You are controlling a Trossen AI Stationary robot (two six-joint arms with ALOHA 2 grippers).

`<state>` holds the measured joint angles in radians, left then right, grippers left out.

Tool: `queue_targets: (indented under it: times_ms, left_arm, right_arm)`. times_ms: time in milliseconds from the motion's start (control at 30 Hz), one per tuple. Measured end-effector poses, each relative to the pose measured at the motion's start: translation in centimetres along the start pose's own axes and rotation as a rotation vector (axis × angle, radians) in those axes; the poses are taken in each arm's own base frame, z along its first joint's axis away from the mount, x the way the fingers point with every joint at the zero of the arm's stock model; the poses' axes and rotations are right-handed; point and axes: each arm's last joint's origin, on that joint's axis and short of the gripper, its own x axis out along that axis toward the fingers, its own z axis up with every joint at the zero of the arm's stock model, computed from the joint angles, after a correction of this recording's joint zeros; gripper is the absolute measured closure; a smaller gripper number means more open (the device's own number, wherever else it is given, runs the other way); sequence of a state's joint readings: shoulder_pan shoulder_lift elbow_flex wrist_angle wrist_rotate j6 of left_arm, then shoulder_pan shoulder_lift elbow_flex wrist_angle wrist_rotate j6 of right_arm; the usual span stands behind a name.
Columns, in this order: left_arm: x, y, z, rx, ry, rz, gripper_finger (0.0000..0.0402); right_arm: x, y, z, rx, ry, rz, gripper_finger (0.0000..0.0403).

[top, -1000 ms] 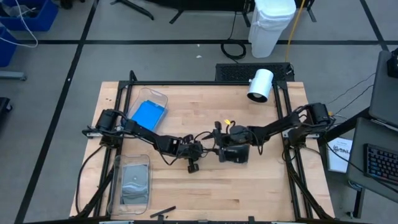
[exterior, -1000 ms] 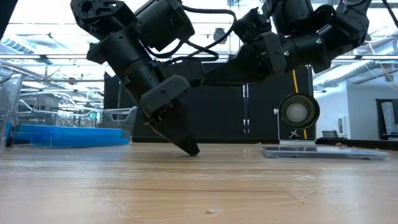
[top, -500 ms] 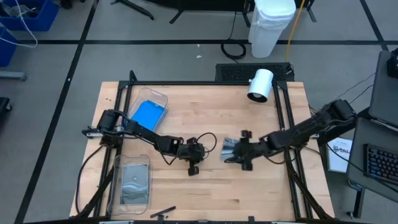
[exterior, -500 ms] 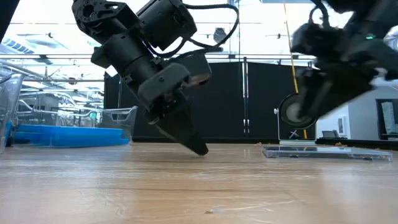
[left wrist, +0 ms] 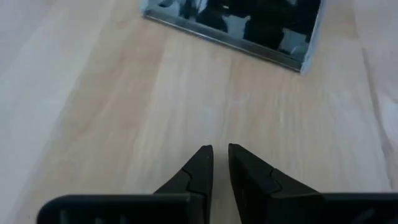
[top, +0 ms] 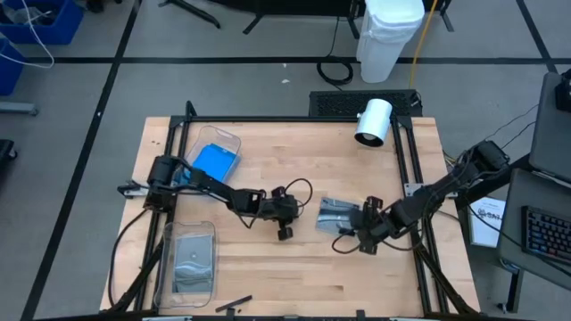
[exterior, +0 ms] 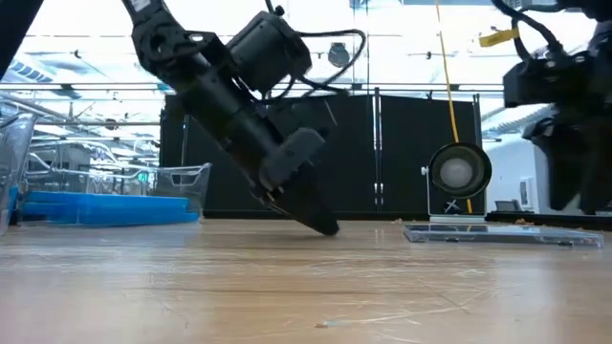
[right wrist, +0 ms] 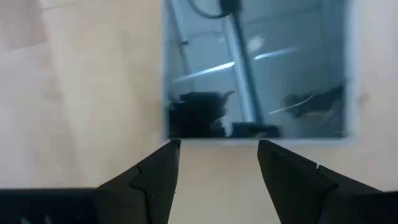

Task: Pick & place jewel cases by type
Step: Put the black CD case into the bottom transparent bin

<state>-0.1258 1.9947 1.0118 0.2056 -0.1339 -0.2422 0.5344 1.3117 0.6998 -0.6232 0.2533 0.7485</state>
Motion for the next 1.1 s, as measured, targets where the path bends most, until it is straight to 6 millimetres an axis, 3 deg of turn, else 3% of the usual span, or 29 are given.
queue_targets:
  times_ms: [233, 533, 867, 1100]
  left_arm:
    - [3.1, 0.0, 0.2, 0.106, -0.047, -0.138, 0.0344]
    - [6.9, 0.0, 2.6, 0.177, -0.017, -0.173, 0.0344]
    - [6.3, -1.0, 4.8, 0.326, -0.052, -0.255, 0.0344]
    - [4.0, -2.3, 6.2, 0.381, -0.065, -0.312, 0.0344]
  right_arm:
    - [0.1, 0.6, -1.6, 0.063, 0.076, 0.038, 0.0193]
    - [3.3, -1.9, -4.0, 0.124, -0.003, -0.062, 0.0193]
    - [4.4, -3.2, -5.2, 0.130, -0.062, -0.140, 0.0193]
    - [4.1, -2.8, -5.4, 0.169, -0.057, -0.091, 0.0193]
